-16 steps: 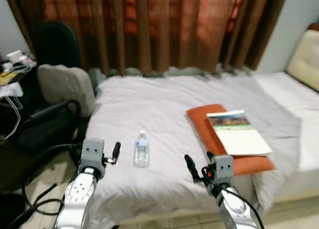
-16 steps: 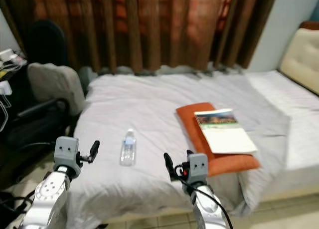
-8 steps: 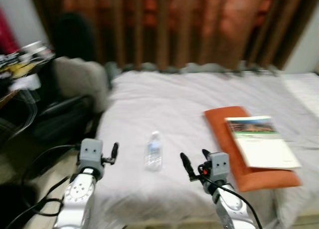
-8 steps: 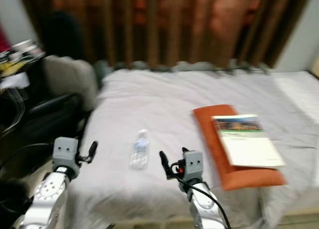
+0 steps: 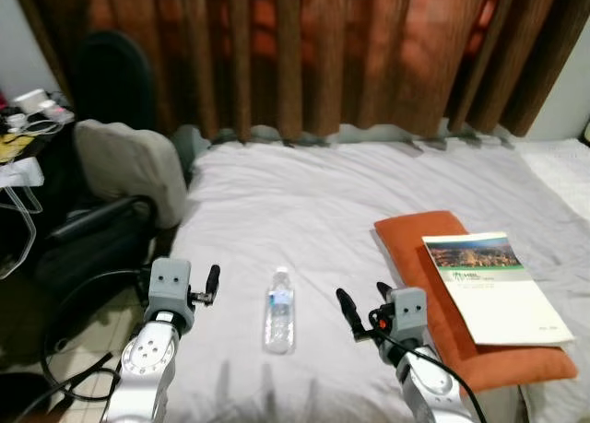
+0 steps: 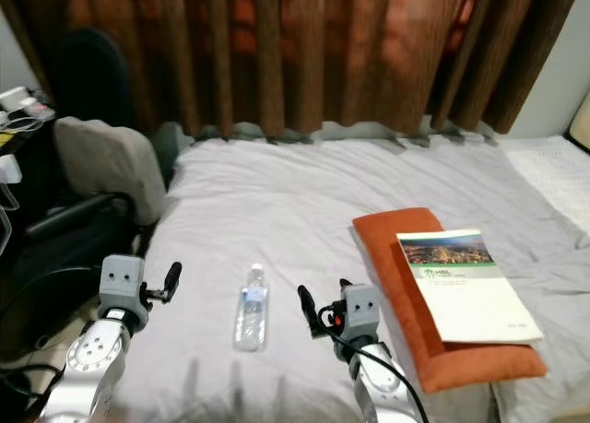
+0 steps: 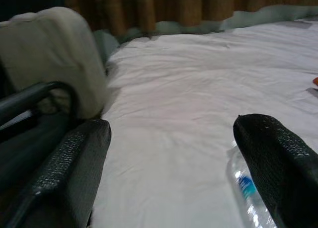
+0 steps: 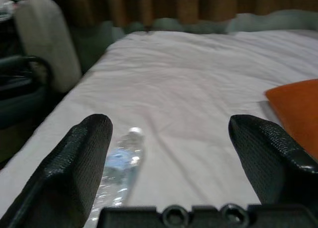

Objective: Clean up the room

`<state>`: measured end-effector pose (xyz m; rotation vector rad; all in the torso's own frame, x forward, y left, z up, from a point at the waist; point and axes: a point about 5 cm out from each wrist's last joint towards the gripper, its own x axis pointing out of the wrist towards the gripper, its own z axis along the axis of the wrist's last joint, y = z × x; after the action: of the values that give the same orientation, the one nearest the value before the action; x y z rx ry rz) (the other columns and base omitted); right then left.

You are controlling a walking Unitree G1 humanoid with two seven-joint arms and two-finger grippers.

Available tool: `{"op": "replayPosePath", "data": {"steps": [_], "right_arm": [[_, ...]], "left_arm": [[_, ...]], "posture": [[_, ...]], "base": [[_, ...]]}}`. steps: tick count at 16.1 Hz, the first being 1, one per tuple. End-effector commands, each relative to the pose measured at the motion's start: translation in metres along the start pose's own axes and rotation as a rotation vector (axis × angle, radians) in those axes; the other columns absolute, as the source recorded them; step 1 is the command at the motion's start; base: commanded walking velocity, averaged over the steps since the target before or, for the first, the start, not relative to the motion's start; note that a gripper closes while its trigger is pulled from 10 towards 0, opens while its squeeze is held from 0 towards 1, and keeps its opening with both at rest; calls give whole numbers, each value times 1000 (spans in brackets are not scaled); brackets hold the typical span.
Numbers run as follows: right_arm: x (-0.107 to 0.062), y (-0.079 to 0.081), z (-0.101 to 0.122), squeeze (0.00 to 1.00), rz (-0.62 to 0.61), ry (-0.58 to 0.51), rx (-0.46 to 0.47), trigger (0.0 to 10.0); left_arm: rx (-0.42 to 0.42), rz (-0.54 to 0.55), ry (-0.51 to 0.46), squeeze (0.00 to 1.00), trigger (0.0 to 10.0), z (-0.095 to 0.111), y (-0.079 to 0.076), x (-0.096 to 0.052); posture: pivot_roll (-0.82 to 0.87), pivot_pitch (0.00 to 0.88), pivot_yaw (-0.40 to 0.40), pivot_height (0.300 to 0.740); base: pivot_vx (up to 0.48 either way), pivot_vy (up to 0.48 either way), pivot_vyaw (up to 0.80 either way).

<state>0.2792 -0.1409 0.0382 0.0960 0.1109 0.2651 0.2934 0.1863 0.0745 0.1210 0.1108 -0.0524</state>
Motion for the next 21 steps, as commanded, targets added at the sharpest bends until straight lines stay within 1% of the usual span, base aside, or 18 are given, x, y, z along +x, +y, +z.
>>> {"op": "replayPosePath", "data": {"steps": [1,4,6,9,10,14,16,17,19,20,21], "right_arm": [[-2,-10,3,0,-18,0,-18,10000],[-2,-9,3,0,-19,0,-17,10000],[-2,-9,2,0,-21,1,-16,10000],[-3,-10,2,0,-25,3,-16,10000],[-3,-11,2,0,-26,5,-16,10000],[-4,-11,1,0,-25,10,-18,10000],[-6,-11,0,0,-22,16,-20,10000],[-8,-10,-2,0,-20,23,-20,10000],[-12,-9,-4,0,-13,33,-26,10000],[-19,-10,-4,0,1,44,-35,10000],[-27,-10,-4,0,9,52,-40,10000]], "left_arm": [[5,-14,13,0,10000,0,-6,4],[26,-26,4,0,10000,2,-9,6],[51,-38,7,0,10000,2,-11,7],[51,-43,15,0,10000,1,-12,9],[24,-53,21,0,10000,0,-13,10],[19,-57,31,0,10000,-1,-17,10],[35,-64,35,0,10000,-2,-20,10],[26,-80,46,0,10000,-4,-27,11],[20,-87,62,0,10000,-6,-31,15],[30,-77,120,0,10000,-13,-28,26],[4,-61,154,0,10000,-16,-25,34]], "posture": [[32,0,-35,740],[24,0,-29,740],[18,0,-24,740],[10,0,-21,740],[9,0,-22,740],[7,0,-25,740],[5,0,-27,740],[0,0,-34,740],[-11,14,-38,740],[-31,68,-61,740],[-56,109,-75,740]], "base": [[472,0,0],[472,0,0],[379,-289,0],[315,-358,0],[356,-315,0],[0,0,0],[0,0,0],[0,-244,0],[0,-321,0],[0,0,0],[0,0,0]]}}
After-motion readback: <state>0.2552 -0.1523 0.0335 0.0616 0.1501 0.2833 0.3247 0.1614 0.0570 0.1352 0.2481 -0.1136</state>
